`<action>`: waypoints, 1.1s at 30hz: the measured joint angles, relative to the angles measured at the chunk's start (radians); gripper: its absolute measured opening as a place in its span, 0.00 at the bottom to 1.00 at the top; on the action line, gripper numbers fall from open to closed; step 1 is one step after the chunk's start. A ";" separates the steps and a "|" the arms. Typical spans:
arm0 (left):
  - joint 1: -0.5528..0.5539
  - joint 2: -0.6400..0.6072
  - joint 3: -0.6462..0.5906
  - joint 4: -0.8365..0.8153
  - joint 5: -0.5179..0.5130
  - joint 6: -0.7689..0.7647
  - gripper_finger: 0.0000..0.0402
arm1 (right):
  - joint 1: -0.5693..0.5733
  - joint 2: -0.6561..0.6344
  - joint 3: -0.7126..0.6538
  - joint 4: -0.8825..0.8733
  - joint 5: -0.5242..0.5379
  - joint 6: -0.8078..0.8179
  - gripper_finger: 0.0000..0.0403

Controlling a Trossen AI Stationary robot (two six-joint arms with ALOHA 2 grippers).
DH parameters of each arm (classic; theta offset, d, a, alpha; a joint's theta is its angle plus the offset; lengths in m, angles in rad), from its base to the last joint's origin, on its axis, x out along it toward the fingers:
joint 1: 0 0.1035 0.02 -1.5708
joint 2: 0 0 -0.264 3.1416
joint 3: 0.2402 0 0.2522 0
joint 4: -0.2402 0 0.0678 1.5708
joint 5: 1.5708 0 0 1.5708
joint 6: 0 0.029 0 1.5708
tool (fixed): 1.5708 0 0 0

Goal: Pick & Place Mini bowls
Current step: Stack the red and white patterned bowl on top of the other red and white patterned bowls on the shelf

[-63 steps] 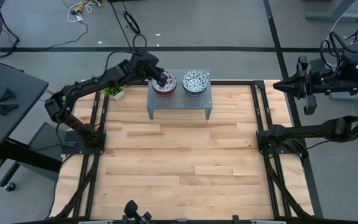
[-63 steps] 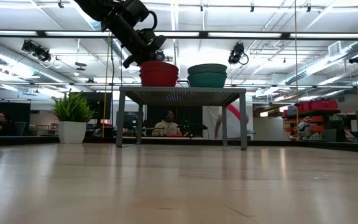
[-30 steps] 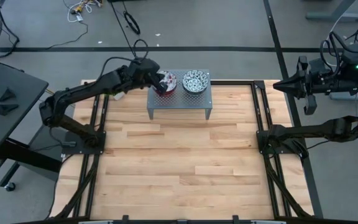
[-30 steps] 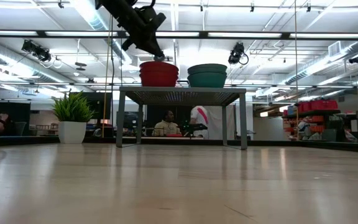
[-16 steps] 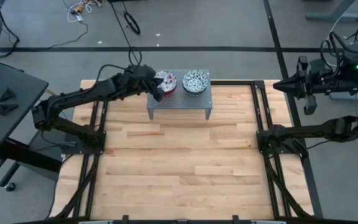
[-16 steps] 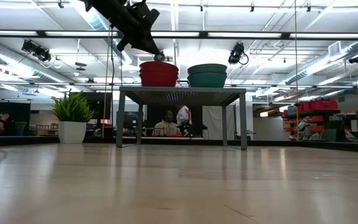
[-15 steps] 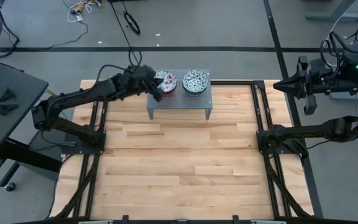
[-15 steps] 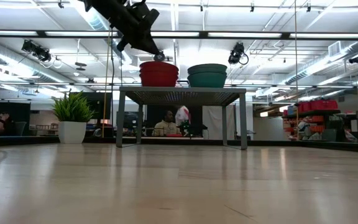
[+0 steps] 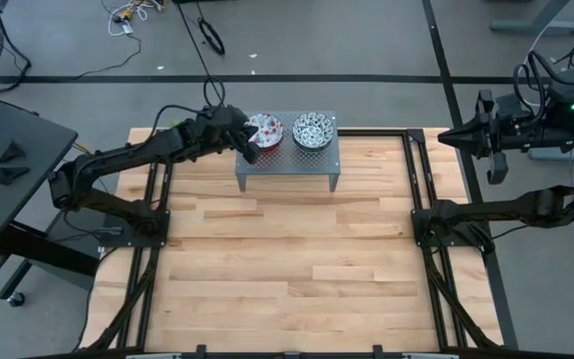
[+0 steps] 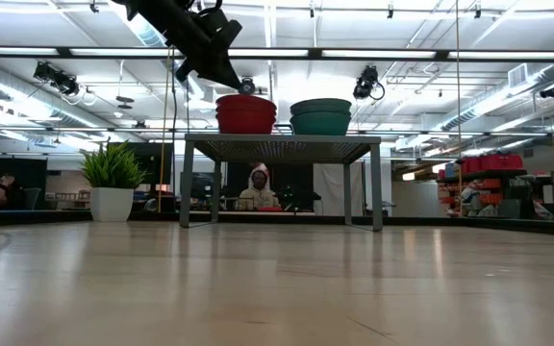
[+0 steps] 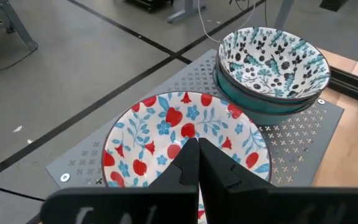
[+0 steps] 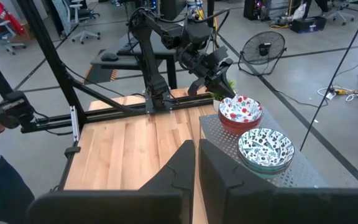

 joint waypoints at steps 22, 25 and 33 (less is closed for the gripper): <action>0.001 -0.004 0.000 -0.037 -0.011 0.012 0.00 | 0.000 0.000 0.000 0.000 0.000 0.000 0.06; 0.001 -0.004 0.000 -0.046 -0.011 0.011 0.00 | 0.000 0.000 0.000 0.000 0.000 0.000 0.06; 0.001 -0.004 0.000 -0.075 -0.008 0.011 0.00 | 0.000 0.000 0.000 0.000 0.000 0.000 0.06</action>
